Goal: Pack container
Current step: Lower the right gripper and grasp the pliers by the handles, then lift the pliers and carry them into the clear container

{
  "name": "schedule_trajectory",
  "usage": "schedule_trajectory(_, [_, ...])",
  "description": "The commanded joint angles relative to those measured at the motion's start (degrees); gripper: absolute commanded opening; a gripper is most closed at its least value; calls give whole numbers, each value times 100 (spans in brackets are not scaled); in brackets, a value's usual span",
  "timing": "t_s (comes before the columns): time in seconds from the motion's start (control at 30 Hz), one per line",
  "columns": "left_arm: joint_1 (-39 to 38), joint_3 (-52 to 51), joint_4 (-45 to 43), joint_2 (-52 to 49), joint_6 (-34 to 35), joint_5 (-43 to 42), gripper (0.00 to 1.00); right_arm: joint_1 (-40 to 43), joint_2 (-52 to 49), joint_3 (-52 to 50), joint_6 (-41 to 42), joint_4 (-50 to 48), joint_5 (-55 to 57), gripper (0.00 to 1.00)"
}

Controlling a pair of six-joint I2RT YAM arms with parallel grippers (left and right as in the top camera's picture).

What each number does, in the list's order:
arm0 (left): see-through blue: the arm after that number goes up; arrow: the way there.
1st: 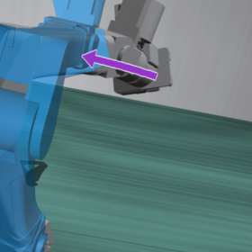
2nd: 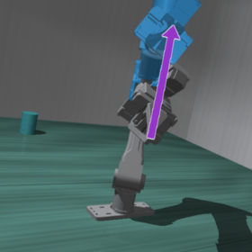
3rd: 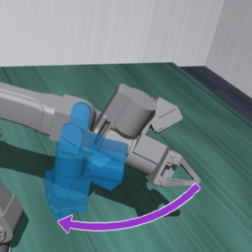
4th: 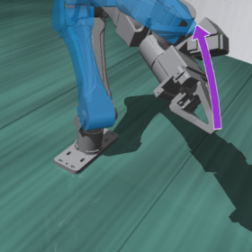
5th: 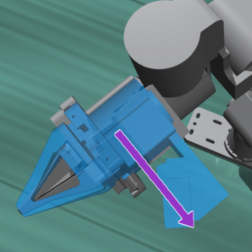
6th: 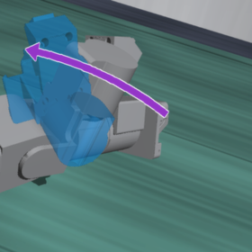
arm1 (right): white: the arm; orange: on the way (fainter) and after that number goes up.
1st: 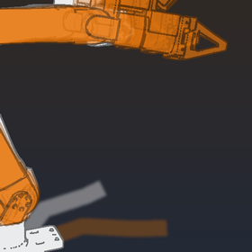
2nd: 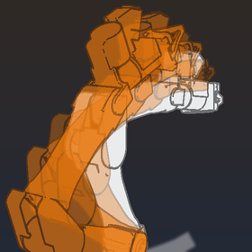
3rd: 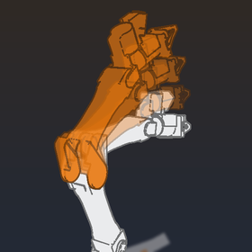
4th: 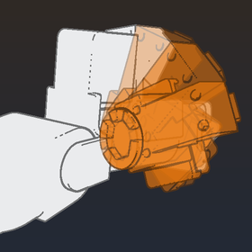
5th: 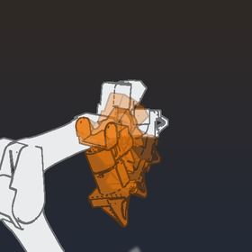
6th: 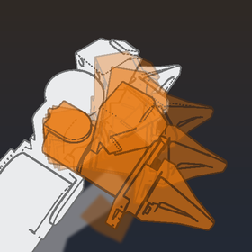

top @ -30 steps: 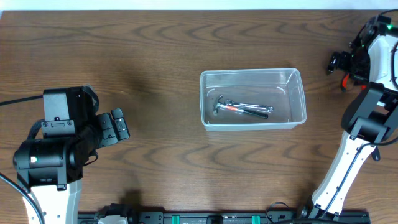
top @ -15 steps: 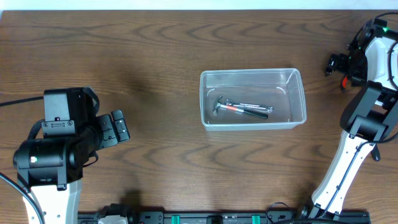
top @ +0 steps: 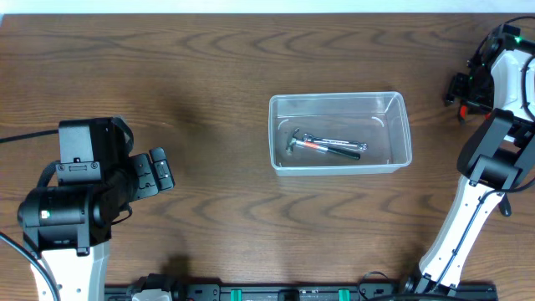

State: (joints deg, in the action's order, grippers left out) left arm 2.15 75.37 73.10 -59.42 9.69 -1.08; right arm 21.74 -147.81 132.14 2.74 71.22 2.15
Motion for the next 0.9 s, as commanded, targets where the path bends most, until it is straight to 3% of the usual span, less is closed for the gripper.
schedule_trajectory(0.0, [17, 83, 15, -7, 72, 24, 98, 44, -44, -35, 22, 17, 107, 50])
schedule_trajectory(0.63, [17, 83, 13, -7, 72, 24, 98, 42, 129, 621, 20, 516, 107, 7])
schedule_trajectory(0.87, [17, 83, 13, -7, 72, 26, 98, 31, 678, 1460, 15, 1165, 22, 4])
